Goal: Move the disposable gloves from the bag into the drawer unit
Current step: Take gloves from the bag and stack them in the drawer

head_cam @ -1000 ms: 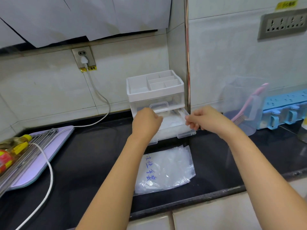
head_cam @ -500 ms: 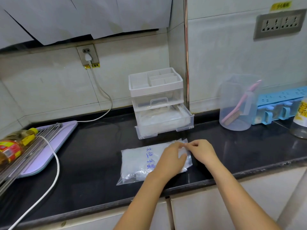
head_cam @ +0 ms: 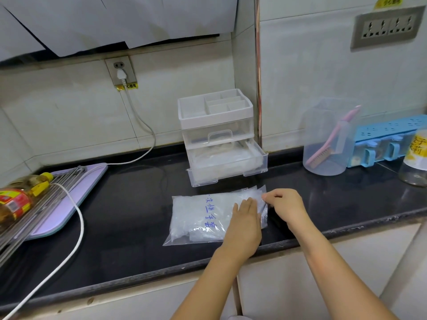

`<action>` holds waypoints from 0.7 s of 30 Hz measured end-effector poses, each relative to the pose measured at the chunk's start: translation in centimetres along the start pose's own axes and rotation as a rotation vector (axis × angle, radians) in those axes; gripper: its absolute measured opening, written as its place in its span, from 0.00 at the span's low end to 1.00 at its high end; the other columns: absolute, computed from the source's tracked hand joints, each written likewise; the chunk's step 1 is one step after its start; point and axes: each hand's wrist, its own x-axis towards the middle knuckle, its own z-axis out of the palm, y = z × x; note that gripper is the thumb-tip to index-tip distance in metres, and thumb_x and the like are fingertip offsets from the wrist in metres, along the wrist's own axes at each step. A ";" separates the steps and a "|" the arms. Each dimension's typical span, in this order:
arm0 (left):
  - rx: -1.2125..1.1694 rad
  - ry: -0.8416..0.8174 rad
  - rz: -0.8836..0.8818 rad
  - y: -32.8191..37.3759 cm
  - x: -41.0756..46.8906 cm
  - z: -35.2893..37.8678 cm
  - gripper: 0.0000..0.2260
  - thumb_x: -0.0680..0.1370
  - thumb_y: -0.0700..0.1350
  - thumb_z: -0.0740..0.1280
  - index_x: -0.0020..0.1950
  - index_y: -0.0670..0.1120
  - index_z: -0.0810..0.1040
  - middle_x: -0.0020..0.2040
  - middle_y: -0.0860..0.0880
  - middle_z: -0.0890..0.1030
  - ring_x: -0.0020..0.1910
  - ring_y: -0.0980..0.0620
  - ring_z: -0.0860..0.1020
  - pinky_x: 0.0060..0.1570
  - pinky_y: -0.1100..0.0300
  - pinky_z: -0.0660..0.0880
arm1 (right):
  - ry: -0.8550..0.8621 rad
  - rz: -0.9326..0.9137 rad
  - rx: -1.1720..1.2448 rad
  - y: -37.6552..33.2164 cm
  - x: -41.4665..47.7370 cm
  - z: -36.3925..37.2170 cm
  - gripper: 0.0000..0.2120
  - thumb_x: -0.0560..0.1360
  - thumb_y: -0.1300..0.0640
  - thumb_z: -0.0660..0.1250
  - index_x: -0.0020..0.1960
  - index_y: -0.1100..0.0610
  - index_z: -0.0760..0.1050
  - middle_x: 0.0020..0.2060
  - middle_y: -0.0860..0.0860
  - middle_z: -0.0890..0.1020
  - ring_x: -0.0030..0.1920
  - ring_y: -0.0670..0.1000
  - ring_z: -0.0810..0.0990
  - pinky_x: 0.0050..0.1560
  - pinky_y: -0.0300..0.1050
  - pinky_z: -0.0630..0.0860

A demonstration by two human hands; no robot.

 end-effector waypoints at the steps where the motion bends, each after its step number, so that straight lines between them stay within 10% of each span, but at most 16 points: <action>1: 0.004 0.001 0.001 -0.1 0.0 0.1 0.22 0.83 0.39 0.50 0.77 0.39 0.52 0.78 0.42 0.54 0.77 0.47 0.52 0.74 0.57 0.39 | 0.005 0.007 0.021 0.0 -0.1 -0.2 0.06 0.76 0.59 0.68 0.46 0.60 0.83 0.43 0.52 0.83 0.46 0.50 0.79 0.51 0.43 0.73; 21: -0.162 0.039 -0.067 0.4 -0.6 -0.1 0.35 0.78 0.29 0.57 0.78 0.54 0.49 0.79 0.49 0.50 0.78 0.47 0.46 0.74 0.58 0.45 | -0.147 0.116 0.114 0.0 -2.6 -1.6 0.12 0.72 0.67 0.70 0.54 0.57 0.79 0.39 0.57 0.84 0.36 0.49 0.80 0.43 0.38 0.79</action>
